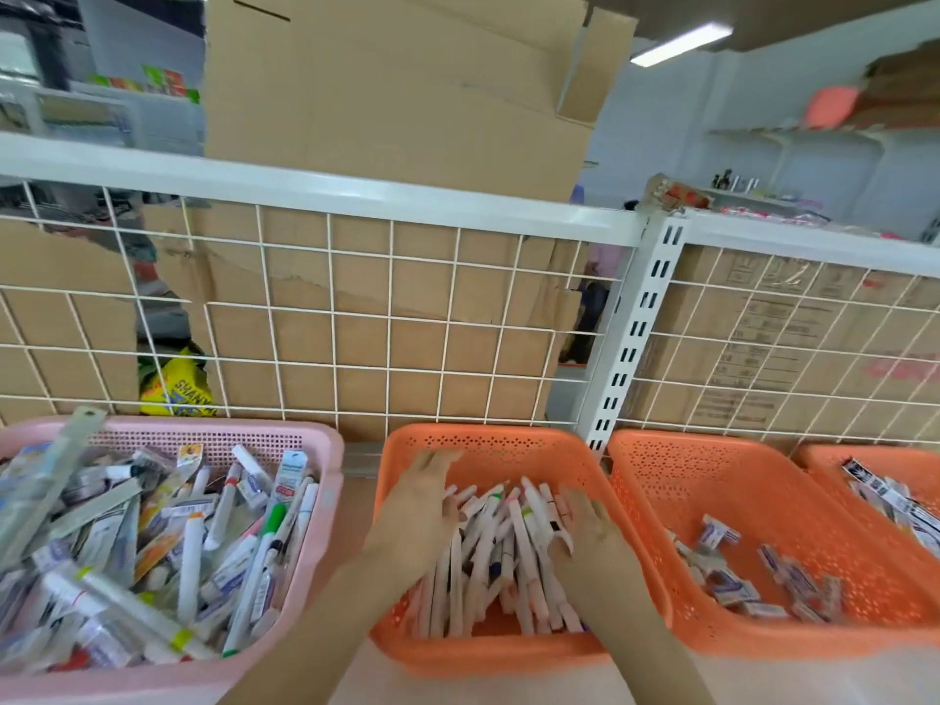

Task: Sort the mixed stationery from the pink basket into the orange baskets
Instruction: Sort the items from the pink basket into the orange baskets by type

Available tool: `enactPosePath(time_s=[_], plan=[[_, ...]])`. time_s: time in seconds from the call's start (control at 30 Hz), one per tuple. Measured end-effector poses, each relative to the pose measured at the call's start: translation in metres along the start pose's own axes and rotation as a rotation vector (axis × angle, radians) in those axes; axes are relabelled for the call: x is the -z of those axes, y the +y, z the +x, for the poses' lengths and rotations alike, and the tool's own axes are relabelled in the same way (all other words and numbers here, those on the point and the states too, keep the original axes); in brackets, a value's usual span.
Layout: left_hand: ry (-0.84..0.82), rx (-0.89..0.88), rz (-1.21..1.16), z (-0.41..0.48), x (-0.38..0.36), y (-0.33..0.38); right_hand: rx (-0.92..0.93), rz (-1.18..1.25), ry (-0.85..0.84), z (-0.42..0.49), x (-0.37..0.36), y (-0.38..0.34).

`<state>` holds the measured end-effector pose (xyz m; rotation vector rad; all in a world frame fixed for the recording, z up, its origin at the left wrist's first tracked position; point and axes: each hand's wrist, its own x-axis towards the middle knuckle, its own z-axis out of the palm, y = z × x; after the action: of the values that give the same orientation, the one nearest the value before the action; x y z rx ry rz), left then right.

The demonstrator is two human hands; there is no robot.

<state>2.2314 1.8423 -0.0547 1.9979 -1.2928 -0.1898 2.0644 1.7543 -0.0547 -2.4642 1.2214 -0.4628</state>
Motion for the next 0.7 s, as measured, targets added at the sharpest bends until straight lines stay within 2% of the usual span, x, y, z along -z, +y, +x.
enactPosePath(time_s=[0.1,0.2,0.3,0.43,0.7], plan=[[0.125,-0.104,0.145,-0.010,0.017,-0.014,0.114,0.021,0.095,-0.001,0.006,-0.001],[0.214,-0.130,0.281,-0.021,0.040,-0.035,0.183,0.101,0.127,0.000,0.010,-0.006],[0.279,-0.051,0.388,-0.040,0.067,-0.061,0.235,0.181,0.119,0.005,0.010,-0.014],[0.345,0.053,0.411,-0.070,0.104,-0.091,0.306,0.232,0.086,0.011,0.007,-0.032],[0.416,0.229,0.481,-0.121,0.160,-0.144,0.356,0.211,0.072,0.017,-0.021,-0.088]])
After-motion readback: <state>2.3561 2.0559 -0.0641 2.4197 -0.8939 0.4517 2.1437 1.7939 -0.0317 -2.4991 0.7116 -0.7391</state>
